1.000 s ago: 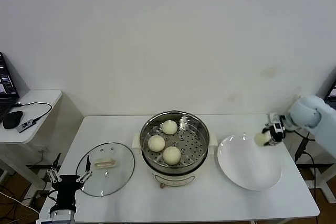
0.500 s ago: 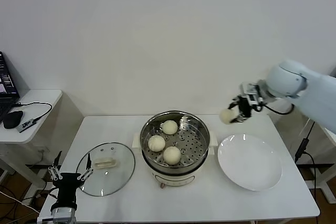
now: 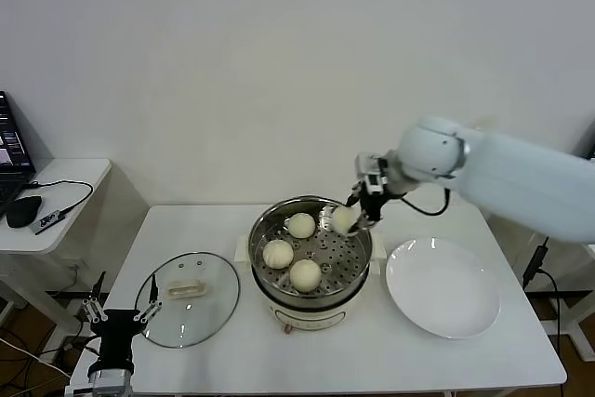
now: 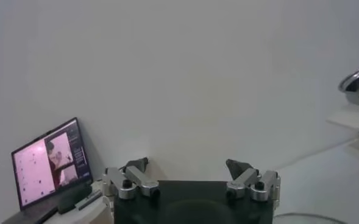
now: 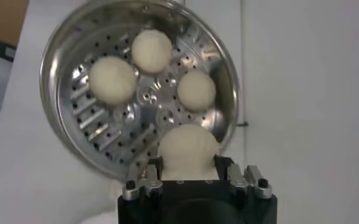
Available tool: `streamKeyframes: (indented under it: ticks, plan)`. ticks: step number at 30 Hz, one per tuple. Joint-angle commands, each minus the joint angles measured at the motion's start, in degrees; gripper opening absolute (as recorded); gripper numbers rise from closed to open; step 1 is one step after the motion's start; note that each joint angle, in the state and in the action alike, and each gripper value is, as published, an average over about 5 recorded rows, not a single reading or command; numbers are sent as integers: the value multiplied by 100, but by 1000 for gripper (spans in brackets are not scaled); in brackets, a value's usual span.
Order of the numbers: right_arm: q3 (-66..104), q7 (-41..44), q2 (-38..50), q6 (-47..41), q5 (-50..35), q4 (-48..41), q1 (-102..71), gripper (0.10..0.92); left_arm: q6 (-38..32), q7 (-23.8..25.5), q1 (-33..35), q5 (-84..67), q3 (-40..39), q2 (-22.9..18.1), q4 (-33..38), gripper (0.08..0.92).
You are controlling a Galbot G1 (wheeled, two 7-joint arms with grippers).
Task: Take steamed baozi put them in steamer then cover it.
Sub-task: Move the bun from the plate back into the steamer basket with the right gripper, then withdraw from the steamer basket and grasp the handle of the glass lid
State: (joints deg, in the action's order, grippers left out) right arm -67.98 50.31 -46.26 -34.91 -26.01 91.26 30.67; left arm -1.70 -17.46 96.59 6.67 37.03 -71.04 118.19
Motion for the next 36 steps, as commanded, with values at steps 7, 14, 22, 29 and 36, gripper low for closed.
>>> streamKeyframes:
  ticks: [7,14,22,29,36]
  plan:
    - [-23,-673,-765,-669,49,-536,-980,558,-12,-3,12,9,36,-41,-22,823]
    - [36,-756,-858,-671,87,-658,-1020,560,-14,-3,-8,18,13,-54,-43,823]
    - [120,-866,-794,-680,-157,-497,-883,572,-13,0,-14,22,-9,-45,-37,823]
    - [467,-861,-334,-679,-488,46,-493,742,-1,8,-87,26,-68,-44,-58,823]
    - [1293,-2860,578,-524,-1326,900,-1223,821,-79,1,-174,6,-106,-55,-160,823]
